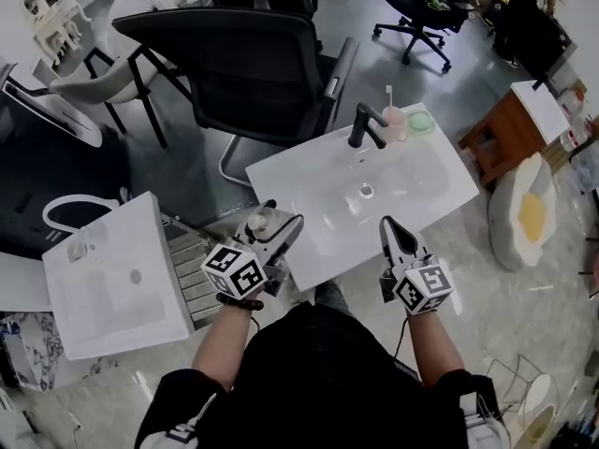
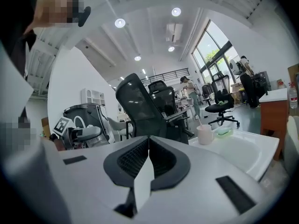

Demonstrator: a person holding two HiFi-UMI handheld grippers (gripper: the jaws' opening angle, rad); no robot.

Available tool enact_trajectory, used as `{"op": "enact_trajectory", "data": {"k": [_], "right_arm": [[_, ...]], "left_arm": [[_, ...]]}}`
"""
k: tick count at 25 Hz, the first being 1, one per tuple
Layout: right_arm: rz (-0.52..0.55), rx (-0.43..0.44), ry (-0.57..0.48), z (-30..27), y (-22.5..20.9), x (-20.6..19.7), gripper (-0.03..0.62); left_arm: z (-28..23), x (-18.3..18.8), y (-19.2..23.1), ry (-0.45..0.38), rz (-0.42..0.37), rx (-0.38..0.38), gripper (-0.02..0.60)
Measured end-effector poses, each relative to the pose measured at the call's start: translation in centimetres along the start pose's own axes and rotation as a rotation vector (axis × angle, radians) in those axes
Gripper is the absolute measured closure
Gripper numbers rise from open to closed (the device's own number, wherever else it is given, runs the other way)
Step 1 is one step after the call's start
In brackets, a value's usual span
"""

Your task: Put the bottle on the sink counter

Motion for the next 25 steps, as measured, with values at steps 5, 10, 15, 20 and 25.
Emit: {"op": "enact_trajectory", "data": {"k": [5, 10, 15, 20, 25], "right_arm": [[-0.022, 0.045, 0.026, -4.6, -0.4, -1.3, 0.563], [0.06, 0.068, 0.108, -6.1, -1.9, -3.1, 0.563], [0.033, 0.02, 0.166, -6.4, -4.2, -4.5, 0.563], [0.058, 0.004, 0.21, -7.0, -5.8, -5.8, 0.563], [-0.057, -0.026, 0.196, -7.9, -7.3, -5.7, 0.563]], "left_arm": [[-1.9, -0.8, 3.6, 0.033, 0.03, 0.058, 0.224], [-4.5, -2.7, 6.3, 0.048, 0.037, 0.087, 0.225], [-6.4, -4.3, 8.9, 0.071, 0.044, 0.154, 0.225], [-8.2, -5.9, 11.5, 0.111, 0.021, 0.196, 0.225], [-10.0, -7.3, 13.5, 0.15, 0.001, 0.243, 0.225]]}}
Point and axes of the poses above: the fingertips, and each gripper's own axes: z backward along the fingers, y to its left, x out of its top, the point moved 1 cm from there along z, backward along the fingers, and after that the axes turned 11 degrees about -y, right-handed, at the moved point
